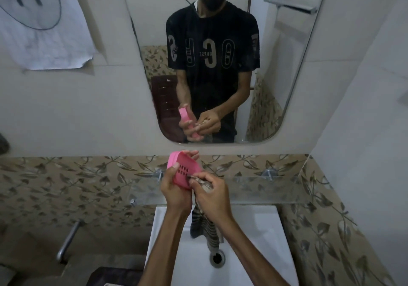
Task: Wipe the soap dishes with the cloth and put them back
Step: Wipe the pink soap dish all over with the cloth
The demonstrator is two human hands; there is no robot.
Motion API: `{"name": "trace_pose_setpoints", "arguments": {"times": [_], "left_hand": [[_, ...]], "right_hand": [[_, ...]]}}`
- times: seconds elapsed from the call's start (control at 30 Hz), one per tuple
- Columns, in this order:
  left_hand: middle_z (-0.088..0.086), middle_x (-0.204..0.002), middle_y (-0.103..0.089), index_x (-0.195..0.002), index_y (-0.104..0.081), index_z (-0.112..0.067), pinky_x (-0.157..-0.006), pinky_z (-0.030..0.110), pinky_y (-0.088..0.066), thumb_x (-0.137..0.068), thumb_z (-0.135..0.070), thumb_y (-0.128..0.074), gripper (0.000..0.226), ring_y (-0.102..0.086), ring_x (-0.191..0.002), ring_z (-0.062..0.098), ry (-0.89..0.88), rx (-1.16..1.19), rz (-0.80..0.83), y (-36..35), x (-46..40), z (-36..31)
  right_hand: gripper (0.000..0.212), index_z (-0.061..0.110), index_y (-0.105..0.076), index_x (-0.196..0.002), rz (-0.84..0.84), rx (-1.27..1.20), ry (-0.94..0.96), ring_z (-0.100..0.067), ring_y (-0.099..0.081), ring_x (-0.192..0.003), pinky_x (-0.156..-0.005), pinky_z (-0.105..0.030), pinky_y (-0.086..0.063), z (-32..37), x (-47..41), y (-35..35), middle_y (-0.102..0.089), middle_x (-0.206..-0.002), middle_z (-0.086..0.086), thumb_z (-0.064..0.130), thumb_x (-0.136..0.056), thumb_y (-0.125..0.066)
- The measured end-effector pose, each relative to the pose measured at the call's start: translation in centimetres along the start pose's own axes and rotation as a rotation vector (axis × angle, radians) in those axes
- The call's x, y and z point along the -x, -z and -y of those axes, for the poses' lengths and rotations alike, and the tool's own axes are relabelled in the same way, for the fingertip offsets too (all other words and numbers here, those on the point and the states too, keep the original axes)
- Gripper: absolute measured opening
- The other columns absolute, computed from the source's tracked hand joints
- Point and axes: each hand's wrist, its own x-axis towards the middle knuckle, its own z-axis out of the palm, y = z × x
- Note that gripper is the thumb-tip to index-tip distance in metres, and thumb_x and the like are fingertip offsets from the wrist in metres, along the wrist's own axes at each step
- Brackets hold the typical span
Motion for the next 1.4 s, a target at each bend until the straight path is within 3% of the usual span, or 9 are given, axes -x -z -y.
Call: {"name": "trace_pose_setpoints", "arguments": {"times": [0.13,0.2,0.3,0.37,0.63,0.83,1.0,1.13,1.4], "left_hand": [[0.029,-0.135,-0.058,-0.14,-0.054,0.004,-0.103,0.05,-0.044,-0.079,-0.045,-0.074,0.081,-0.054,-0.127,0.039,0.036,0.012,-0.105,-0.2,-0.3,-0.7],[0.03,-0.134,-0.058,-0.135,-0.058,0.001,-0.107,0.054,-0.043,-0.09,-0.036,-0.056,0.059,-0.053,-0.127,0.039,0.079,-0.005,-0.112,-0.3,-0.4,-0.8],[0.029,-0.134,-0.059,-0.142,-0.052,0.006,-0.119,0.056,-0.035,-0.083,-0.04,-0.068,0.076,-0.054,-0.127,0.039,0.171,-0.02,-0.089,0.0,-0.1,-1.7],[0.028,-0.137,-0.057,-0.149,-0.049,0.003,-0.113,0.052,-0.04,-0.076,-0.049,-0.075,0.094,-0.052,-0.127,0.038,0.261,-0.014,-0.041,0.7,0.1,-2.8],[0.026,-0.137,-0.06,-0.142,-0.059,-0.009,-0.095,0.059,-0.054,-0.089,-0.043,-0.056,0.063,-0.058,-0.117,0.042,0.672,0.02,0.123,2.6,-0.9,-6.2],[0.025,-0.128,-0.064,-0.123,-0.064,-0.008,-0.089,0.052,-0.054,-0.081,-0.021,-0.055,0.044,-0.064,-0.106,0.038,0.567,0.012,0.141,2.9,0.0,-4.9],[0.019,-0.127,-0.067,-0.117,-0.067,-0.011,-0.1,0.058,-0.051,-0.077,-0.026,-0.07,0.043,-0.064,-0.113,0.035,0.387,0.095,0.108,2.5,0.9,-3.0],[0.016,-0.119,-0.069,-0.11,-0.07,-0.01,-0.089,0.043,-0.05,-0.065,-0.02,-0.075,0.046,-0.063,-0.104,0.03,0.315,0.091,0.047,1.3,1.2,-1.7],[0.014,-0.112,-0.072,-0.106,-0.073,-0.013,-0.081,0.037,-0.055,-0.077,-0.018,-0.063,0.031,-0.067,-0.097,0.027,0.255,0.088,0.025,1.1,1.4,-1.4]], "right_hand": [[0.028,0.029,-0.078,-0.107,0.095,-0.082,0.053,-0.005,-0.07,-0.097,-0.081,-0.017,-0.058,0.2,0.4,0.1,-0.072,-0.104,0.013,0.014,-0.084,-0.072],[0.03,0.019,-0.077,-0.111,0.061,0.009,0.165,-0.005,-0.069,-0.101,-0.087,-0.02,-0.059,-0.1,0.5,0.1,-0.07,-0.109,0.008,0.009,-0.082,-0.077],[0.025,0.011,-0.078,-0.109,0.033,0.085,0.317,-0.006,-0.069,-0.103,-0.091,-0.026,-0.059,-0.4,0.0,0.6,-0.073,-0.109,0.003,0.008,-0.085,-0.083],[0.024,0.01,-0.078,-0.11,0.076,0.146,0.444,-0.011,-0.07,-0.105,-0.091,-0.031,-0.06,-0.5,-0.5,1.5,-0.073,-0.11,-0.001,0.005,-0.086,-0.083],[0.035,0.012,-0.081,-0.11,0.266,0.454,0.715,-0.017,-0.074,-0.101,-0.085,-0.032,-0.062,-1.4,-1.8,4.3,-0.075,-0.115,-0.001,-0.005,-0.079,-0.077],[0.025,0.018,-0.083,-0.106,0.241,0.376,0.582,-0.009,-0.071,-0.093,-0.081,-0.031,-0.06,-1.6,-1.2,4.1,-0.075,-0.107,0.006,0.008,-0.084,-0.076],[0.023,0.015,-0.084,-0.108,-0.015,0.318,0.48,-0.008,-0.073,-0.089,-0.081,-0.022,-0.06,-0.9,-1.3,3.6,-0.08,-0.102,0.002,0.009,-0.086,-0.081],[0.009,0.017,-0.085,-0.095,-0.112,0.277,0.303,-0.002,-0.067,-0.077,-0.069,-0.014,-0.053,-0.6,0.5,1.1,-0.076,-0.09,0.006,0.017,-0.086,-0.085],[0.01,0.018,-0.084,-0.093,-0.136,0.321,0.278,-0.008,-0.069,-0.073,-0.066,-0.033,-0.059,0.3,-0.4,1.8,-0.078,-0.088,0.005,0.013,-0.084,-0.085]]}}
